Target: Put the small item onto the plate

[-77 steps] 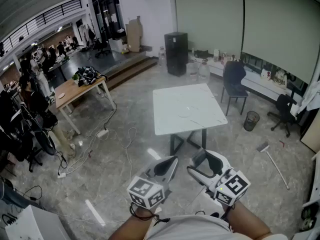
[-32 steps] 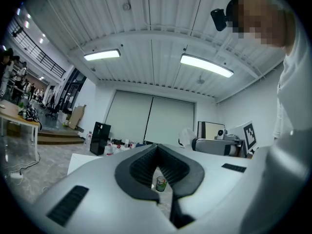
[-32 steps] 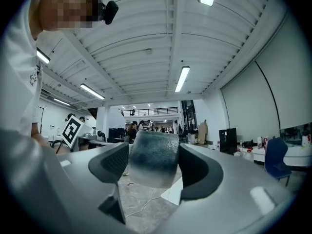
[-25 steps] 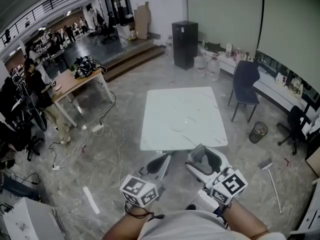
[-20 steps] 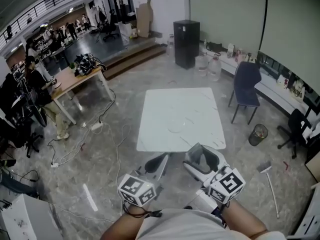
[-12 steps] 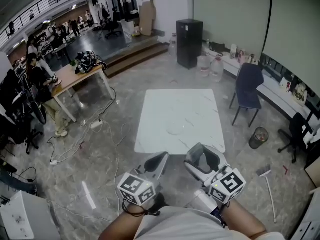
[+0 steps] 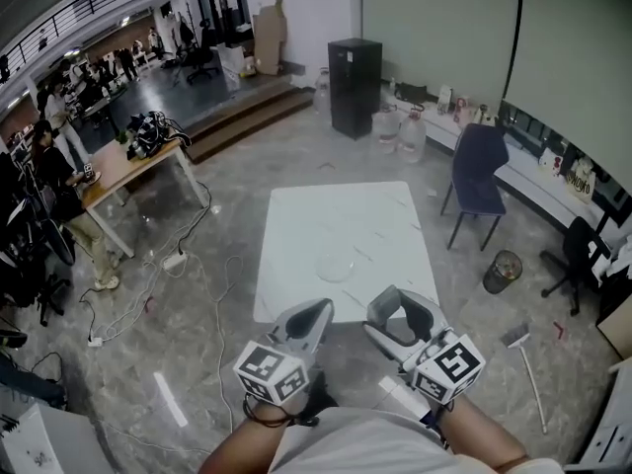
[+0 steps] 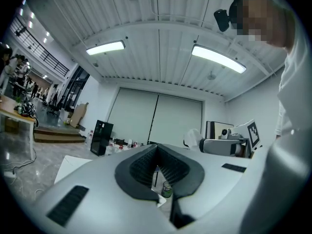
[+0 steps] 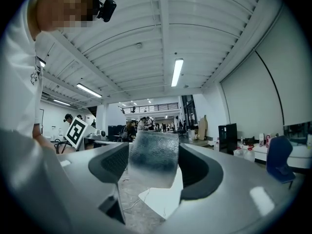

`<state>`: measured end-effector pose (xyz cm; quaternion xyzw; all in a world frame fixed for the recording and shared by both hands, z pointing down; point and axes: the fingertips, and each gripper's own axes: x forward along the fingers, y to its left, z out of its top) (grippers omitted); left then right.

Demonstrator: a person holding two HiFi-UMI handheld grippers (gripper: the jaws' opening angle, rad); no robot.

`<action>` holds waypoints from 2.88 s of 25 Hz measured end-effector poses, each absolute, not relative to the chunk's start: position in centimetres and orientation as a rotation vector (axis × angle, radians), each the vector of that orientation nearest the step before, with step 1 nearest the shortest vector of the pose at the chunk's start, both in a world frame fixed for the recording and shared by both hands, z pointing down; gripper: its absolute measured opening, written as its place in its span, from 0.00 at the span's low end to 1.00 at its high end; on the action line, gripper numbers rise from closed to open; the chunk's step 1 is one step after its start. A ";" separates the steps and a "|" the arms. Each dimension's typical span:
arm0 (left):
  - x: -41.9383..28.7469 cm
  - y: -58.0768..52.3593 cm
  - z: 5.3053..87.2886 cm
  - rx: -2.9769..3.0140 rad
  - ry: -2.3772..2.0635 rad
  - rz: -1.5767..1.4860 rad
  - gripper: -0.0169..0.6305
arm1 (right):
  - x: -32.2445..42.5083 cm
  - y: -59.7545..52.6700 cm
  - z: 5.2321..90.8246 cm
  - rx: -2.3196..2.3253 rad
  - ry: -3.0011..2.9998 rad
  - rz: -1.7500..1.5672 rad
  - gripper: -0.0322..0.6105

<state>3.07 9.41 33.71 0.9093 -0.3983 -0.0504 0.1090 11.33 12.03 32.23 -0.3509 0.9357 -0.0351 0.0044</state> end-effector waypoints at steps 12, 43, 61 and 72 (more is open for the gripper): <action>-1.1 -5.5 36.1 2.675 -1.071 -0.103 0.03 | 6.7 -2.0 34.5 -1.208 2.929 -0.168 0.53; -4.2 -22.8 45.8 2.554 -0.993 0.026 0.03 | 3.0 -21.2 46.0 -1.241 3.050 -0.416 0.53; -0.2 -32.5 49.6 2.396 -1.229 0.089 0.03 | 7.6 -32.1 55.3 -0.951 3.307 -0.481 0.53; -0.5 -34.9 53.5 2.348 -1.234 0.143 0.03 | 6.0 -34.7 59.5 -0.841 3.414 -0.527 0.53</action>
